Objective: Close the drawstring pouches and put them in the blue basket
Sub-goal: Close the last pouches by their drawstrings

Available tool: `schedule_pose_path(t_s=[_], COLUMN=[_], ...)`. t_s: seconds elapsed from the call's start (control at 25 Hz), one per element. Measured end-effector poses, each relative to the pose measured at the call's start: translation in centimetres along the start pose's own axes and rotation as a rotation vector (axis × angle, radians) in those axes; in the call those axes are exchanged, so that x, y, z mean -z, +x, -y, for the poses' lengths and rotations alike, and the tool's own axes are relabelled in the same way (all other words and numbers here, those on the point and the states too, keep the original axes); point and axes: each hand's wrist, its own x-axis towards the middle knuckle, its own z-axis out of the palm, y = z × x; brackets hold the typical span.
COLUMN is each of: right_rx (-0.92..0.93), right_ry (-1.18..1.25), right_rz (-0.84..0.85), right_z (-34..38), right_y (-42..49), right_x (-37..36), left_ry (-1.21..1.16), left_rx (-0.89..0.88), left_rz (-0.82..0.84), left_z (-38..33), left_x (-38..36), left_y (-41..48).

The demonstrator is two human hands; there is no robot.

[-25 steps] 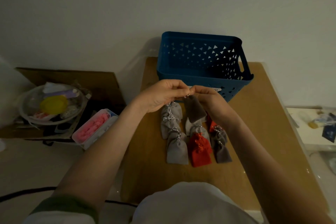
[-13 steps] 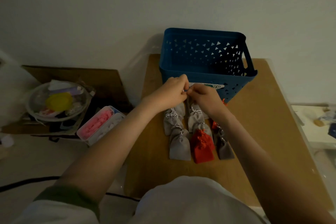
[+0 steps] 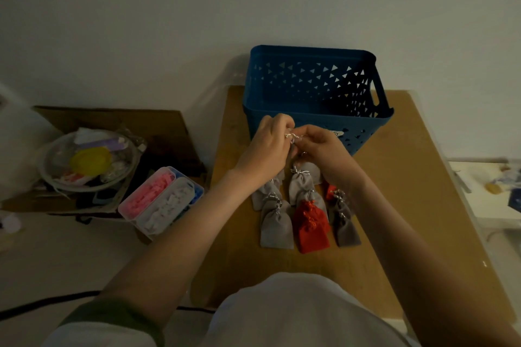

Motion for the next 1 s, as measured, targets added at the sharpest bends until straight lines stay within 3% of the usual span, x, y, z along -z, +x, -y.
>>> schedule_pose_path(t_s=[0.16, 0.32, 0.48, 0.6, 0.8, 1.0], right_rx=[0.152, 0.234, 0.223, 0.210, 0.181, 0.114], right_ry=[-0.065, -0.157, -0.129, -0.047, 0.013, 0.060], right_rz=[-0.080, -0.130, -0.099, -0.063, -0.056, -0.079], right_z=[0.5, 0.2, -0.3, -0.5, -0.8, -0.8], right_y=[-0.2, -0.5, -0.8, -1.2, -1.3, -1.0], right_x=[0.0, -0.3, -0.2, -0.3, -0.2, 0.6], left_ry=[-0.079, -0.166, -0.402, -0.447, -0.473, -0.394], left_rx=[0.086, 0.152, 0.410, 0.567, 0.441, 0.438], left_rz=[-0.072, 0.011, 0.027, 0.023, -0.009, 0.126], left_z=[-0.2, 0.1, 0.4, 0.8, 0.7, 0.1], left_x=[0.1, 0.2, 0.2, -0.4, -1.2, -0.3], left_y=[0.1, 0.8, 0.9, 0.6, 0.1, 0.6])
